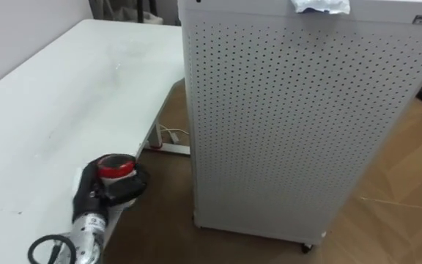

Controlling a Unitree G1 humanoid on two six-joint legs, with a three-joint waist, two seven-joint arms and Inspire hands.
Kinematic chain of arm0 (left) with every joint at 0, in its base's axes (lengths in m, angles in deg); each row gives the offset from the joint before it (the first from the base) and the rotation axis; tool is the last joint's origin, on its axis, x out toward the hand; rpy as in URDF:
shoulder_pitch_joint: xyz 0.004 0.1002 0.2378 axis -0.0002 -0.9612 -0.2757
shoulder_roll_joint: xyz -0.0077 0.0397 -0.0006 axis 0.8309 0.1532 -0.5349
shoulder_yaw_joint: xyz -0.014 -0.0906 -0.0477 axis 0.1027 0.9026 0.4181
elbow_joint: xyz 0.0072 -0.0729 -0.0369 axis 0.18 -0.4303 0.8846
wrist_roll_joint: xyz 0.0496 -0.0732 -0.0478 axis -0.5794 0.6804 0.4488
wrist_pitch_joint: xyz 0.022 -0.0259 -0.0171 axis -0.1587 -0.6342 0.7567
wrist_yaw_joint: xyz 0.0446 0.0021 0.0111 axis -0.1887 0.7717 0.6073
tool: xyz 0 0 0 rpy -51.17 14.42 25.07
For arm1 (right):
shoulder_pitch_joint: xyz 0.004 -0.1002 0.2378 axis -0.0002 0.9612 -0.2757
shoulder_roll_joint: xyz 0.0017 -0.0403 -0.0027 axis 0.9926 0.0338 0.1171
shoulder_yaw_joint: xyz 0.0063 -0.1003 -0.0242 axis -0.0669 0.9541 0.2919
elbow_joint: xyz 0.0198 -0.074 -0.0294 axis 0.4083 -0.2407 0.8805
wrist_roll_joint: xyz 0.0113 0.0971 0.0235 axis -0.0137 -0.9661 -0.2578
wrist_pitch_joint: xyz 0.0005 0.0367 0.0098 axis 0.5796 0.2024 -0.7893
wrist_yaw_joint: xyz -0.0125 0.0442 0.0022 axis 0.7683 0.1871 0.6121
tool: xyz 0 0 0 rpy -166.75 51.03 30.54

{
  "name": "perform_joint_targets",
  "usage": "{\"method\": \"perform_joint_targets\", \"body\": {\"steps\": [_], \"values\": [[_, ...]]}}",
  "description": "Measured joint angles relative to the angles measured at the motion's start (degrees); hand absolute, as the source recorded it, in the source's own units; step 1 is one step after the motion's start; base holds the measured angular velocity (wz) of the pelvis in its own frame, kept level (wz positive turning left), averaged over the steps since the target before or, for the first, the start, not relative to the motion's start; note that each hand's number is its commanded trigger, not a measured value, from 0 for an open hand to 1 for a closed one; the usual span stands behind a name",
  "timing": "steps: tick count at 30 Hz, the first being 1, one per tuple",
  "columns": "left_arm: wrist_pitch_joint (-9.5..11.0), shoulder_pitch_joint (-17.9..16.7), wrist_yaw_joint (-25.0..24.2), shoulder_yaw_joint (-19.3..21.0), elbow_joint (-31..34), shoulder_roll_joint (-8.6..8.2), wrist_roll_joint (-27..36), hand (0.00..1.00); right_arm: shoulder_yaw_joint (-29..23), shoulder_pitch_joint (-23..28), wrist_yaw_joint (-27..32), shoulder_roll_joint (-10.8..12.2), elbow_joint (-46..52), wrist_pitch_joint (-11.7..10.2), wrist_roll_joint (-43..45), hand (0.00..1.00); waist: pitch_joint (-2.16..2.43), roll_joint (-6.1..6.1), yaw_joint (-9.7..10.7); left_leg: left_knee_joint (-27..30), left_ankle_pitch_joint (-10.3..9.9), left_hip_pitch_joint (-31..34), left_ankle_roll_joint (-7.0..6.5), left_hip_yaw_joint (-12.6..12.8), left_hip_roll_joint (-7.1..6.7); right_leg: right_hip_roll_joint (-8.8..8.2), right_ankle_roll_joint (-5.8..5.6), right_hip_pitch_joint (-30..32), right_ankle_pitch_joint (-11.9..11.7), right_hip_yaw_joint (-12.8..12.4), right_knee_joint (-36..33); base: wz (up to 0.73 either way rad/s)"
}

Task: Pick garbage

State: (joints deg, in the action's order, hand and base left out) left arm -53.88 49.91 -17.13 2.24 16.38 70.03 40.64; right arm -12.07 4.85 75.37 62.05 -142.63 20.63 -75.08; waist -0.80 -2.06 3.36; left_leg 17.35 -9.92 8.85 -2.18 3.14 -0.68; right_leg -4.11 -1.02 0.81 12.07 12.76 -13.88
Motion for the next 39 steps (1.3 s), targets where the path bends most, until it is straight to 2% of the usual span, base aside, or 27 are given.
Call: {"method": "perform_joint_targets", "body": {"steps": [2, 4, 8, 11, 15, 17, 20, 26, 30, 31, 34, 35, 39], "values": [[-1.8, -0.6, -3.7, -2.5, 2.1, -0.94, -1.4, 1.0, 0.0, -1.5, 0.6, 0.0, -1.3, -0.1, 0.0, 1.0, 0.0, 0.01, 0.0, 0.5, 0.1, 1.1, -0.11, 0.1, -0.02, -0.13, -0.01, 1.2, -0.2, 0.0, -0.1, -0.04], [-2.5, -0.7, -5.9, -4.7, 3.9, -0.93, -1.4, 1.0, -0.1, -2.6, 1.2, 0.0, -1.5, -0.1, 0.0, 1.0, -0.03, 0.08, -0.1, 0.9, 0.1, 2.2, -0.13, 0.0, 0.07, -0.39, -0.03, 2.6, -0.2, -0.1, -1.1, -0.04], [-2.4, -0.7, -10.8, -6.9, 5.3, -0.85, -1.3, 1.0, -0.1, -5.6, 2.4, -0.2, -1.5, -0.2, -0.5, 1.0, -0.09, 0.2, -0.4, 1.1, 0.1, 3.6, -0.14, 0.7, 0.16, -0.73, -0.03, 4.0, -0.2, 0.0, -1.3, -0.02], [-2.4, -0.7, -13.8, -7.7, 6.0, -0.48, -1.0, 1.0, -0.1, -8.2, 3.2, -0.3, -1.5, -0.7, -0.4, 1.0, -0.43, 0.65, -0.5, 1.3, 0.1, 4.0, -0.14, 1.4, 0.24, -0.8, -0.03, 4.5, -0.2, -0.1, -1.2, -0.03], [-2.4, -1.6, -16.2, -8.0, 8.4, -0.32, -1.3, 1.0, -0.3, -9.7, 4.0, -0.3, 0.0, -1.5, -0.3, 1.0, -0.67, 1.11, -0.5, 2.0, 0.1, 5.6, -0.14, 1.5, 0.36, -0.82, -0.03, 6.0, -0.2, 0.0, -1.9, 0.02], [-2.3, -2.9, -17.3, -9.3, 9.0, -0.08, -1.4, 1.0, -1.3, -10.2, 4.4, -0.3, 0.4, -2.4, -0.3, 1.0, -1.03, 1.75, -0.5, 1.9, 0.1, 6.0, -0.22, 1.7, 0.38, -0.82, -0.03, 6.5, -0.2, -0.1, -1.9, -0.02], [-2.4, -5.3, -19.4, -10.1, 8.6, 0.31, -1.6, 1.0, -1.3, -10.3, 4.5, -0.4, 0.4, -3.6, 0.0, 1.0, -1.23, 2.62, -0.4, 1.9, 0.0, 6.9, -0.43, 2.4, 0.8, -0.76, -0.03, 8.2, -0.2, -0.4, -3.0, -0.13], [-2.4, -6.7, -22.1, -10.3, 4.5, 0.53, -2.0, 1.0, -1.3, -10.1, 4.5, -0.7, 0.2, -4.1, 0.0, 1.0, -1.22, 3.91, -0.3, 2.1, 0.0, 7.9, -0.43, 4.5, 1.21, -0.9, 0.1, 10.7, -0.1, -1.6, -4.9, -0.16], [-2.4, -6.9, -22.3, -10.3, 2.7, 0.68, -2.1, 0.98, -1.3, -10.2, 4.5, -0.8, 0.2, -4.2, -0.1, 1.0, -1.2, 3.99, -0.1, 2.5, 0.0, 8.7, -0.47, 4.7, 1.31, -0.93, 0.15, 11.6, -0.1, -1.4, -5.0, -0.04], [-2.4, -7.1, -22.3, -10.4, 2.7, 0.7, -2.1, 0.74, -1.3, -10.2, 4.6, -0.8, 0.1, -4.2, -0.1, 1.0, -1.2, 3.99, 0.0, 2.5, 0.0, 8.8, -0.51, 4.7, 1.31, -0.95, 0.15, 11.6, -0.1, -1.4, -5.0, 0.0], [-2.4, -7.3, -22.8, -11.1, 2.7, 0.77, -2.1, 0.51, -1.3, -10.2, 4.6, -0.8, 0.1, -4.2, -0.1, 1.0, -1.2, 4.02, 0.0, 2.5, 0.0, 8.8, -0.56, 4.7, 1.3, -0.98, 0.15, 11.6, -0.1, -1.4, -5.1, 0.0], [-2.4, -7.3, -23.1, -11.1, 2.7, 0.74, -2.2, 0.0, -1.3, -10.2, 4.6, -0.8, 0.1, -4.2, -0.1, 1.0, -1.2, 4.05, 0.0, 2.5, 0.0, 8.8, -0.57, 4.6, 1.3, -0.99, 0.15, 11.7, -0.1, -1.4, -5.2, 0.0], [-2.4, -7.3, -23.4, -11.1, 2.7, 0.77, -2.2, 0.0, -1.4, -10.3, 4.9, -0.8, 0.1, -4.4, -0.2, 1.0, -1.27, 4.38, 0.7, 3.0, 0.1, 9.6, -0.63, 4.6, 1.36, -1.04, 0.23, 12.4, 0.0, -1.2, -5.8, 0.02]]}}
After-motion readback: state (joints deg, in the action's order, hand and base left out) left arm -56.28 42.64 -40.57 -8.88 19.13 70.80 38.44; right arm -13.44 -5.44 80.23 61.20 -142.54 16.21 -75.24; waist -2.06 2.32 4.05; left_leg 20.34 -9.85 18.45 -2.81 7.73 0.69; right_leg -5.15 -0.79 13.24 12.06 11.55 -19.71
